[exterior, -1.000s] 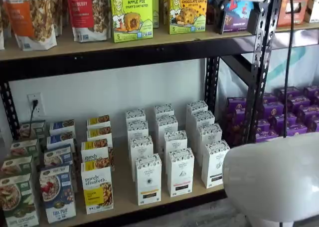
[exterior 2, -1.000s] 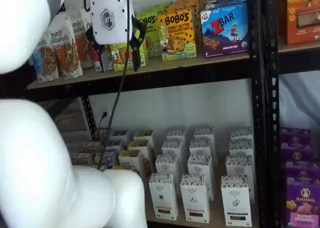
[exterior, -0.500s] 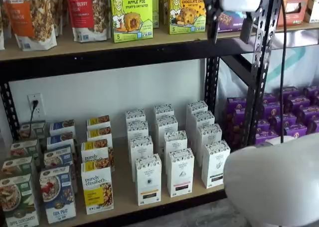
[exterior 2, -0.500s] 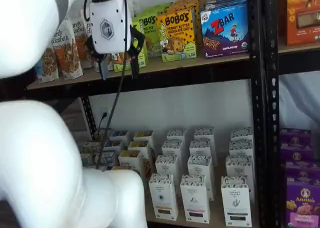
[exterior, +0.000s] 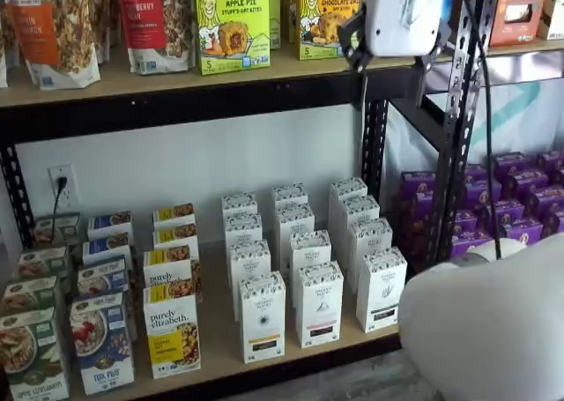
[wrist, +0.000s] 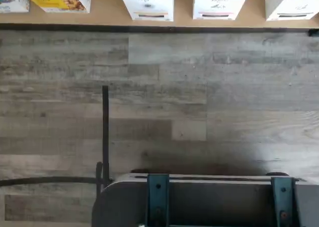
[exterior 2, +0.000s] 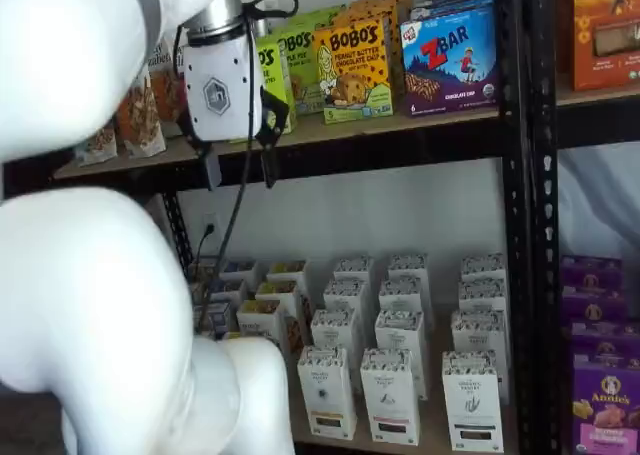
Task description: Pick up the white box with a yellow strip in the middle, on the bottom shelf, the fourth box from the left
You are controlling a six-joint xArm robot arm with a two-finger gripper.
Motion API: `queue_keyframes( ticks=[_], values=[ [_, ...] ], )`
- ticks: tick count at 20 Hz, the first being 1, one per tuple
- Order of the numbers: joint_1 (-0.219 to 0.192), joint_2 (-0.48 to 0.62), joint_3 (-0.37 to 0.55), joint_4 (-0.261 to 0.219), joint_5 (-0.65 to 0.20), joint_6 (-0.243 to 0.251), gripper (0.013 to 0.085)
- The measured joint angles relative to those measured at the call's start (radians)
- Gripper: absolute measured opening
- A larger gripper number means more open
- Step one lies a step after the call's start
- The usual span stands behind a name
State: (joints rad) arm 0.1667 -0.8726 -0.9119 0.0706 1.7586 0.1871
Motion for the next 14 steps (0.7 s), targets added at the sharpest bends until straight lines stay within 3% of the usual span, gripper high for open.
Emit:
queue_keyframes(
  ticks=[8,14],
  values=[
    [0.038,0.009,0.102,-0.007,-0.131,0.031,0.0850],
    [0.070,0.028,0.165,-0.041,-0.219,0.059,0.0850]
  ],
)
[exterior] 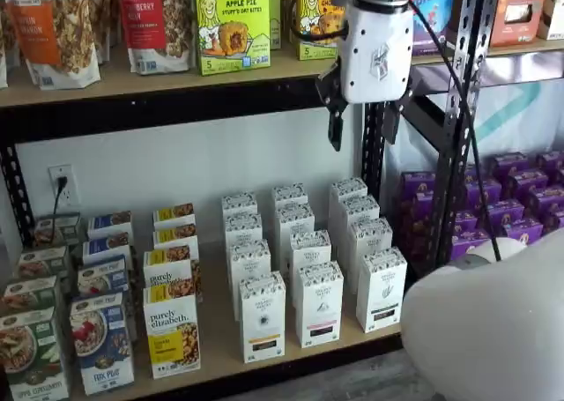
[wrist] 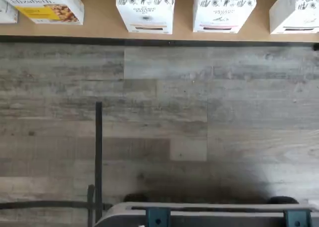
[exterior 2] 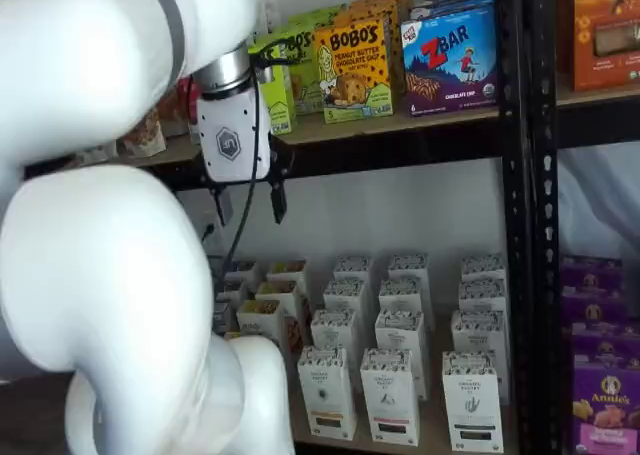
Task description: Pick up the white box with a yellow strip in the middle, on the bottom shelf, the fourth box from the left
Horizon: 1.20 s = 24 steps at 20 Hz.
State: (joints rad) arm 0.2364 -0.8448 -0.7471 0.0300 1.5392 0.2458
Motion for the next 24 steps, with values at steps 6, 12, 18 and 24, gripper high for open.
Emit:
queue_keyframes(
  ticks=[6,12,18,24],
  values=[
    [0.010,0.029,0.043,-0.007,-0.085,0.009,0.0850],
    [0.011,0.054,0.093,0.009,-0.176,0.006,0.0850],
    [0.028,0.069,0.146,-0.006,-0.275,0.022,0.0850],
    [0.033,0.107,0.200,0.005,-0.407,0.019,0.0850]
  ],
)
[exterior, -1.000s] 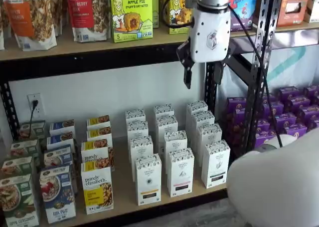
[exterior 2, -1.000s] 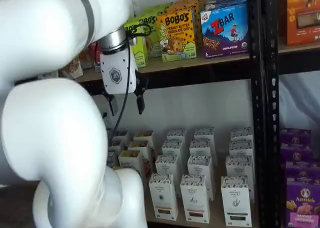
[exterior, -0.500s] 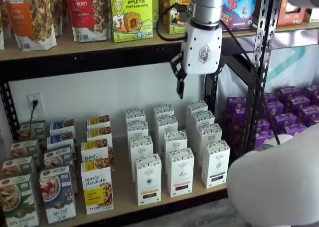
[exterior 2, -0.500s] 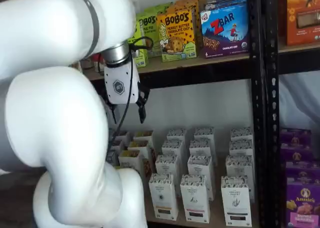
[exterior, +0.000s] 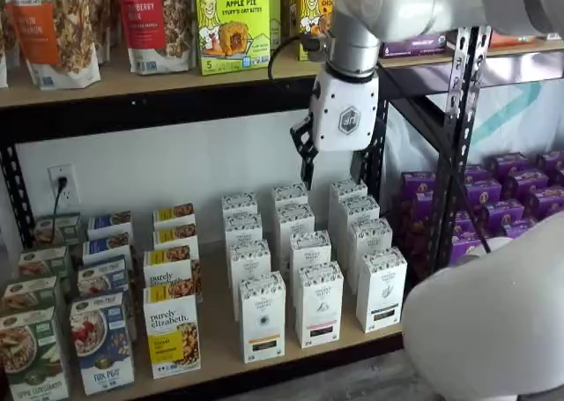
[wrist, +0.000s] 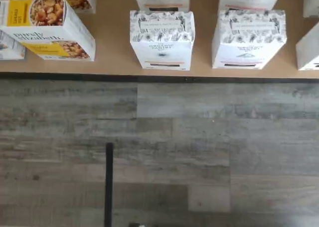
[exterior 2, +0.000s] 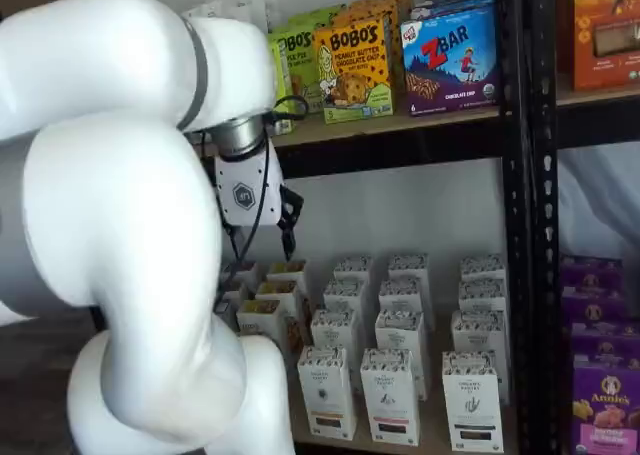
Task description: Pick up the white box with a yellow strip in the middle, on the bottom shelf, the fourth box from the left
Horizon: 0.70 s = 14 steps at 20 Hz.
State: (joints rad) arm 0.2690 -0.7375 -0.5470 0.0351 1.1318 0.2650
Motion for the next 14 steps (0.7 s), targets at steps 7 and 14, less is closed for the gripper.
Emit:
queue_keyframes(
  ticks=[7,14],
  values=[
    [0.009,0.038,0.059,0.010,-0.135,-0.001,0.0850],
    [0.020,0.110,0.081,0.016,-0.210,0.003,0.0850]
  ],
)
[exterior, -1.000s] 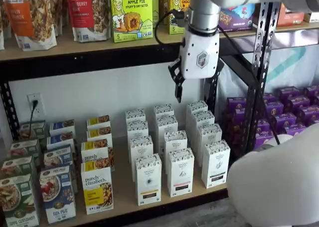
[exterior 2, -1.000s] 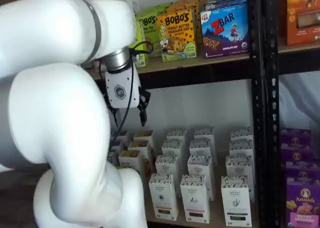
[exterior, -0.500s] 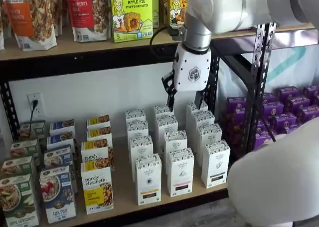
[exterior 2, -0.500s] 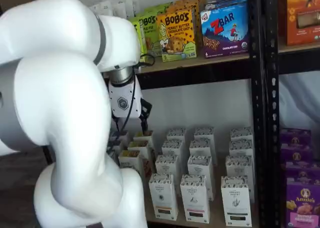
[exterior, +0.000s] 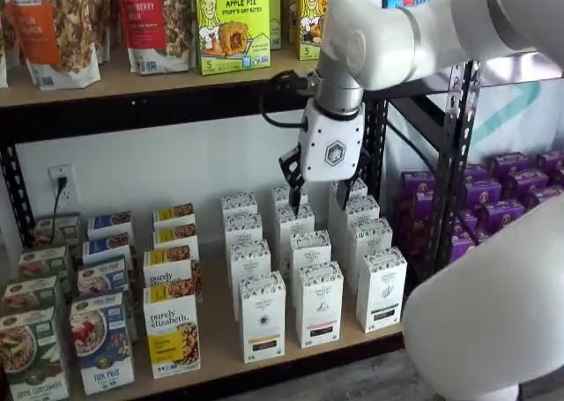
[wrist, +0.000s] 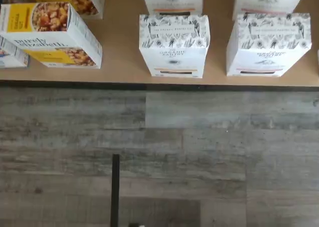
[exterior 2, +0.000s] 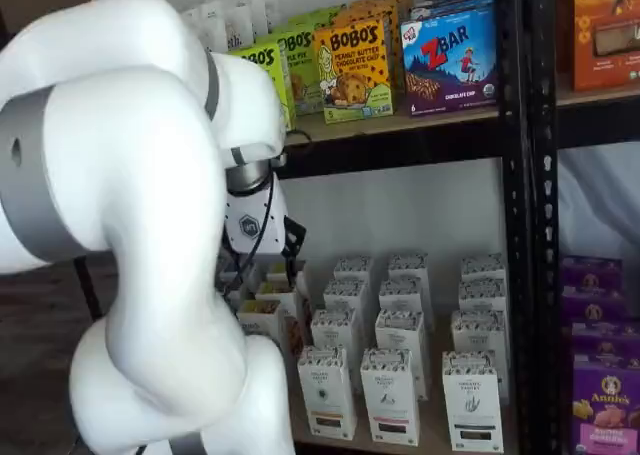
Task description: Pick up the white box with a yellow strip in the middle, on the bottom shelf, the fourth box from the left
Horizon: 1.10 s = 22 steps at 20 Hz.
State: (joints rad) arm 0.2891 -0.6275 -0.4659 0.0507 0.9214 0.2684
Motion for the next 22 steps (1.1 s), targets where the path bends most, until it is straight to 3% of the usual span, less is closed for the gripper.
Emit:
queue_keyframes(
  ticks=[5,13,22],
  values=[
    [0.005,0.063,0.006,0.011,-0.047,-0.003,0.0850],
    [0.019,0.213,-0.001,-0.025,-0.178,0.030,0.0850],
    [0.026,0.385,-0.044,0.013,-0.316,0.002,0.0850]
  ],
)
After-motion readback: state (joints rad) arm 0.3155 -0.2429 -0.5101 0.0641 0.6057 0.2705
